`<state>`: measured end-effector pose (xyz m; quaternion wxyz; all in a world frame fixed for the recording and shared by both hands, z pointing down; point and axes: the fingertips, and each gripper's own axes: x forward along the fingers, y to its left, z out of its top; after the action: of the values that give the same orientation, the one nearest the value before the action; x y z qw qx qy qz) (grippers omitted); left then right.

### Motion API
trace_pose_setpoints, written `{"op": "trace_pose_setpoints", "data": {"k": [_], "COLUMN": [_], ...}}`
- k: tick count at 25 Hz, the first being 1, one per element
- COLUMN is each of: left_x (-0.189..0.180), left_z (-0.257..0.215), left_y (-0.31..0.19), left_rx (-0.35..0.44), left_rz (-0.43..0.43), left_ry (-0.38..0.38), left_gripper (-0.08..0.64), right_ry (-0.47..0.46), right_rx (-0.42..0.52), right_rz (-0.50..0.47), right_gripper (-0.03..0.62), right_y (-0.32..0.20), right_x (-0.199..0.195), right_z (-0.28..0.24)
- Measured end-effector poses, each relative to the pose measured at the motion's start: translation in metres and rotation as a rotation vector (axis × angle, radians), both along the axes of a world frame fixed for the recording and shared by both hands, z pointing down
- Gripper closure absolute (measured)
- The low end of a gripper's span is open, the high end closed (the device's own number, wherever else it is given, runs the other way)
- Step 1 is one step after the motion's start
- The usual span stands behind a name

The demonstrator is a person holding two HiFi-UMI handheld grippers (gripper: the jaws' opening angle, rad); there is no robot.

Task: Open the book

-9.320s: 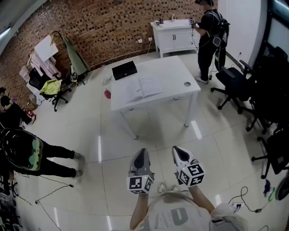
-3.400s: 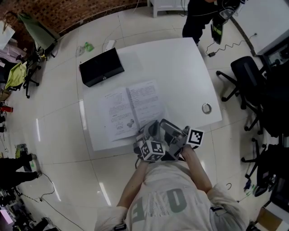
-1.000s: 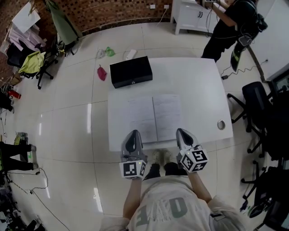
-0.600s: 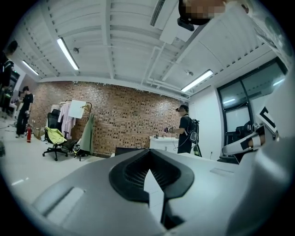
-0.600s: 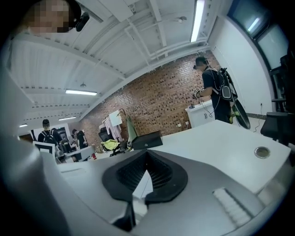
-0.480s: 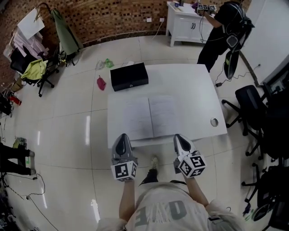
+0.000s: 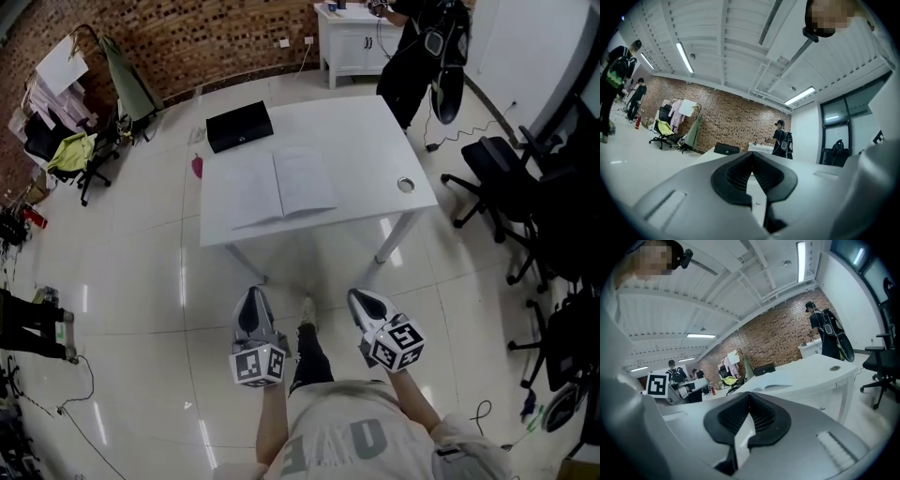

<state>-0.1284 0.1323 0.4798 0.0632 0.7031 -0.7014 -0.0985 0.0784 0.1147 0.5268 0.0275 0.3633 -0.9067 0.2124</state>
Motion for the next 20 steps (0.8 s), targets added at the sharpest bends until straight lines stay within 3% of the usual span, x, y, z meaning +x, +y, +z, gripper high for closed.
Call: {"op": "trace_pose_setpoints", "data": {"k": [3, 6, 13, 20], "left_x": [0.048, 0.071, 0.104, 0.125], "left_z": [0.002, -0.007, -0.032, -0.052], "left_y": [0.066, 0.115, 0.173, 0.192], "left_rx": [-0.006, -0.001, 0.045, 0.072], "left_rz": [0.036, 0.046, 0.112, 0.149], "left_ry": [-0.011, -0.024, -0.032, -0.070], "left_gripper": [0.545, 0.545, 0.545, 0.545], "right_ry": [0.017, 0.012, -0.079, 0.019], "right_rx": [0.017, 0.049, 0.102, 0.095], "right_rz": [-0.047, -0.076, -0.115, 0.026], "right_gripper": [0.588, 0.588, 0.588, 0.589], "right_y": [0.067, 0.114, 0.177, 0.198], "right_x": [0.021, 0.028, 0.029, 0.063], "right_z": [-0.004, -0.020, -0.053, -0.052]}}
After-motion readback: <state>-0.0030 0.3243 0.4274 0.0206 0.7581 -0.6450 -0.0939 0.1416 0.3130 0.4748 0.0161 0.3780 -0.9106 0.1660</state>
